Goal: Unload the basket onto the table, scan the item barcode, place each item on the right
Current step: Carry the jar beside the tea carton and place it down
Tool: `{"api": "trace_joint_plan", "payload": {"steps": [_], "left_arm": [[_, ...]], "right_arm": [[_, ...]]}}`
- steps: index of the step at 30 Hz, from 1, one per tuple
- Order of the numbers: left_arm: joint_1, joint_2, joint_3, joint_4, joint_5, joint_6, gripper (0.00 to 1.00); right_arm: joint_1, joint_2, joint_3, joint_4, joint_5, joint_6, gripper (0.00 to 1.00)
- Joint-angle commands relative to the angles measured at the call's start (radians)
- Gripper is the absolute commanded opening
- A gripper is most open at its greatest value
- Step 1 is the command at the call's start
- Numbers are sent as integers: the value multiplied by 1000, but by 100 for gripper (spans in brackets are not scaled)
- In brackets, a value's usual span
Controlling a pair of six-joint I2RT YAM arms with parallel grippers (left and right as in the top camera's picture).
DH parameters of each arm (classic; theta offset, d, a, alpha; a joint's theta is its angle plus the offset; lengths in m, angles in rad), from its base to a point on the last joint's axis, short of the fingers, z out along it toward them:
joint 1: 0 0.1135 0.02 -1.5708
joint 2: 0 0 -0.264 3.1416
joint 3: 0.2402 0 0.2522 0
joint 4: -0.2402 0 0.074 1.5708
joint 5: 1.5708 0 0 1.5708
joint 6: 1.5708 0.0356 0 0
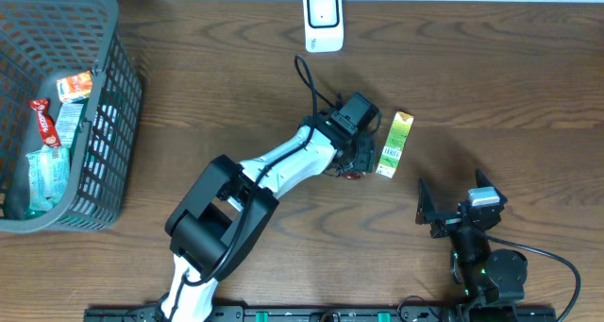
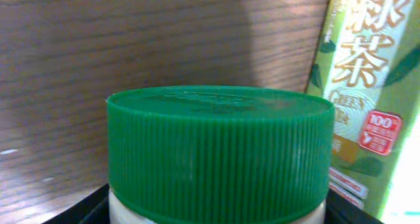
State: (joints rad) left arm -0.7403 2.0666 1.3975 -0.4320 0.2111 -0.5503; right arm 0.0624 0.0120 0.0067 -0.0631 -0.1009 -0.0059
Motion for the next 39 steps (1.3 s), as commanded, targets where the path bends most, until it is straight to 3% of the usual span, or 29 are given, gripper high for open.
{"api": "trace_joint_plan", "payload": {"steps": [1, 21, 39], "left_arm": [[-8, 25, 5, 0, 34, -9, 68], [-22, 25, 5, 19, 148, -32, 68], [-61, 25, 5, 31, 139, -39, 69]], "right_arm": [[5, -4, -1, -3, -2, 16, 99], [5, -4, -1, -4, -2, 16, 99], [5, -4, -1, -4, -2, 16, 99]]}}
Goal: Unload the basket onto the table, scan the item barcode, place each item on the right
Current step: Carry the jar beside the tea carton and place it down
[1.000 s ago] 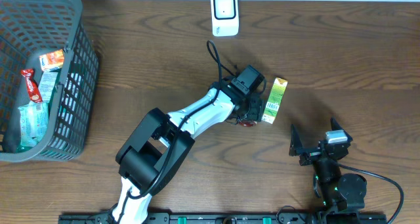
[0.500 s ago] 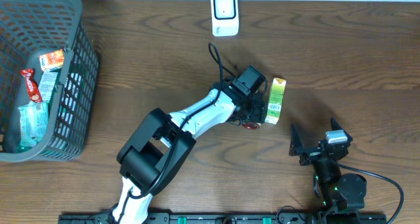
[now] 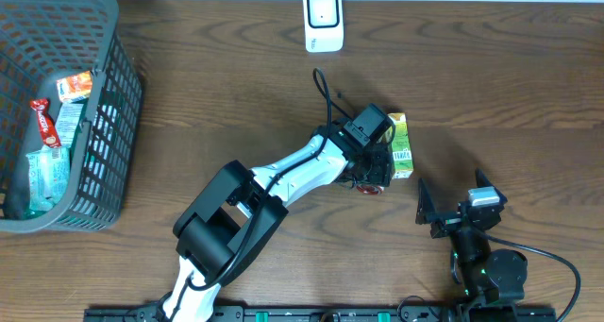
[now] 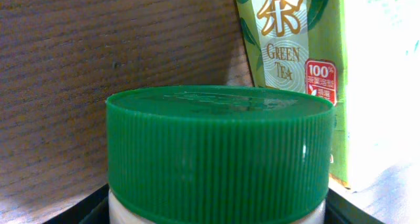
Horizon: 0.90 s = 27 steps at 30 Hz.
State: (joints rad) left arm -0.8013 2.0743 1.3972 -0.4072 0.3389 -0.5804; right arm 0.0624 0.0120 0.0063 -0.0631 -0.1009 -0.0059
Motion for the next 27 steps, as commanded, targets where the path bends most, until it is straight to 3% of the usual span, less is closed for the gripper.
{"api": "trace_joint_plan", "payload": {"steps": [1, 13, 27], "left_arm": [[0, 18, 5, 6, 6, -6, 69], [1, 13, 6, 1, -37, 9, 90], [53, -97, 6, -100, -105, 37, 92]], "right_arm": [[5, -4, -1, -4, -2, 16, 99], [5, -4, -1, -3, -2, 16, 99], [5, -4, -1, -4, -2, 16, 99]]}}
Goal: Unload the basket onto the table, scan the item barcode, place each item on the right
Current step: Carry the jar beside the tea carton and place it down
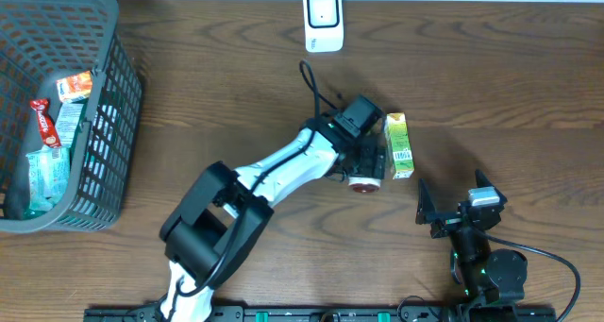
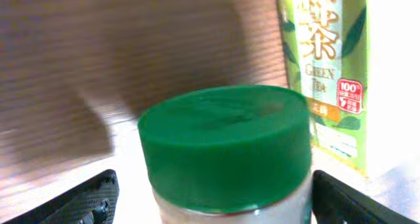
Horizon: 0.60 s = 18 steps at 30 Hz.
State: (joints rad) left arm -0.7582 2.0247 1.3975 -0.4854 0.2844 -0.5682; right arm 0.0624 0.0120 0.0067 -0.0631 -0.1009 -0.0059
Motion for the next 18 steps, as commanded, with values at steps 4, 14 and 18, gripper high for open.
{"api": "trace_joint_plan", "payload": {"steps": [4, 14, 18], "left_arm": [[11, -119, 5, -37, -104, 44, 93], [86, -332, 5, -94, -155, 127, 93], [159, -416, 13, -153, -155, 188, 93]], "right_arm": [[5, -4, -1, -4, -2, 16, 99], [5, -4, -1, -4, -2, 16, 99], [5, -4, -1, -3, -2, 16, 99]]}}
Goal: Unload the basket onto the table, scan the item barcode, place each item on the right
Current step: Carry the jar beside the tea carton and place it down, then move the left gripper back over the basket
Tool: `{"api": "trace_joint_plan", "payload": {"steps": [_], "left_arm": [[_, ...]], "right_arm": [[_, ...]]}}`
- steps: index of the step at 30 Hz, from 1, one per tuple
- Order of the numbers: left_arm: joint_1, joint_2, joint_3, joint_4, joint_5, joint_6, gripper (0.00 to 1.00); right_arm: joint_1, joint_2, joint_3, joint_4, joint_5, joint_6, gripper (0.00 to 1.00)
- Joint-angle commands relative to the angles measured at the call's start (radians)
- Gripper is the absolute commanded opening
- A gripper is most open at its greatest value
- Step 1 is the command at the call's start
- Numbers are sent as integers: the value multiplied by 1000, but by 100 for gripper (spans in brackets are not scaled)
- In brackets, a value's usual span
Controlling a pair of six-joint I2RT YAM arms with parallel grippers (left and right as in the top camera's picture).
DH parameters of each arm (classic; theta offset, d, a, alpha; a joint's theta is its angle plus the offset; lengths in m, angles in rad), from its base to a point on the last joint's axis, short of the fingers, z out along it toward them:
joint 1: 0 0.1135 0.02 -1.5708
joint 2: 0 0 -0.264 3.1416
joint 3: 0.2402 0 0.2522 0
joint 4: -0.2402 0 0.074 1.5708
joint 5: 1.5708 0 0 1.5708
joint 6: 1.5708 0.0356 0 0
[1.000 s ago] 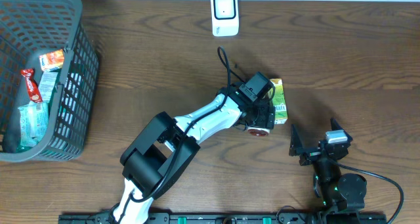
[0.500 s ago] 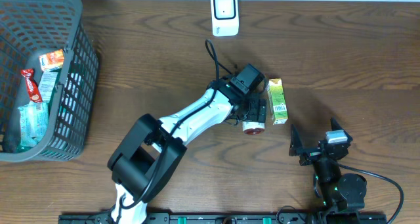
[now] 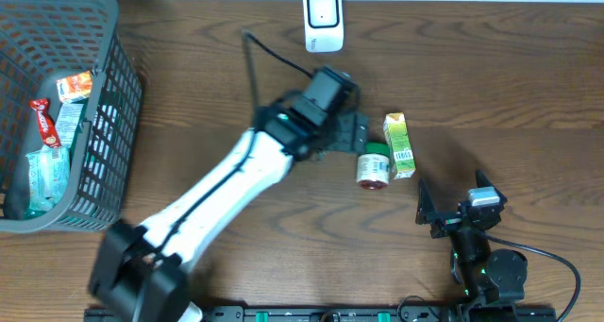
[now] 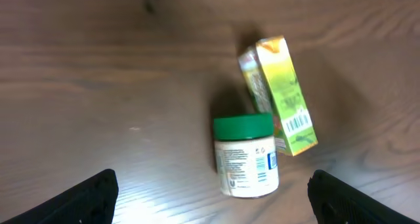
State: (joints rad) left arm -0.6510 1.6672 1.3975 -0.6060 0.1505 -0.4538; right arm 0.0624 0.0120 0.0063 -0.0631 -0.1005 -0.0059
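Observation:
A white jar with a green lid [image 3: 373, 167] lies on its side on the wooden table, lid pointing away, printed label up [image 4: 246, 159]. A green tea carton [image 3: 398, 145] lies touching its right side, with a barcode showing on the side panel [image 4: 298, 123]. My left gripper [image 3: 347, 133] hangs open and empty above the table, up and left of the jar; its two fingertips [image 4: 85, 198] show at the bottom corners of the wrist view. The white scanner [image 3: 323, 20] stands at the far edge. My right gripper [image 3: 451, 209] rests open near the front right.
A grey mesh basket [image 3: 104, 124] with several packaged snacks fills the left end of the table. The left arm's cable loops above the table between the scanner and the gripper. The right arm's base [image 3: 491, 270] sits at the front edge.
My left gripper was low with its open fingers on either side of the jar. Now it is higher and farther up-left, clear of the jar. Jar and carton stay put.
The left gripper was shut on the jar just left of the carton. Then it held the jar against the carton, which had turned and shifted. After that the jaws stood open around the jar on the table. Now the gripper is away, jar beside carton.

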Motion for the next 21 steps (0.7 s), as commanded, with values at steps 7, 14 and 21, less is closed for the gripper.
{"api": "trace_joint_plan", "payload": {"steps": [7, 14, 21], "left_arm": [[314, -153, 98, -240, -113, 177, 93], [597, -194, 99, -283, -111, 192, 93], [806, -211, 112, -275, -80, 203, 93]], "right_arm": [[5, -4, -1, -3, -2, 16, 99], [5, -4, -1, -4, -2, 16, 99], [5, -4, -1, -3, -2, 16, 99]]}}
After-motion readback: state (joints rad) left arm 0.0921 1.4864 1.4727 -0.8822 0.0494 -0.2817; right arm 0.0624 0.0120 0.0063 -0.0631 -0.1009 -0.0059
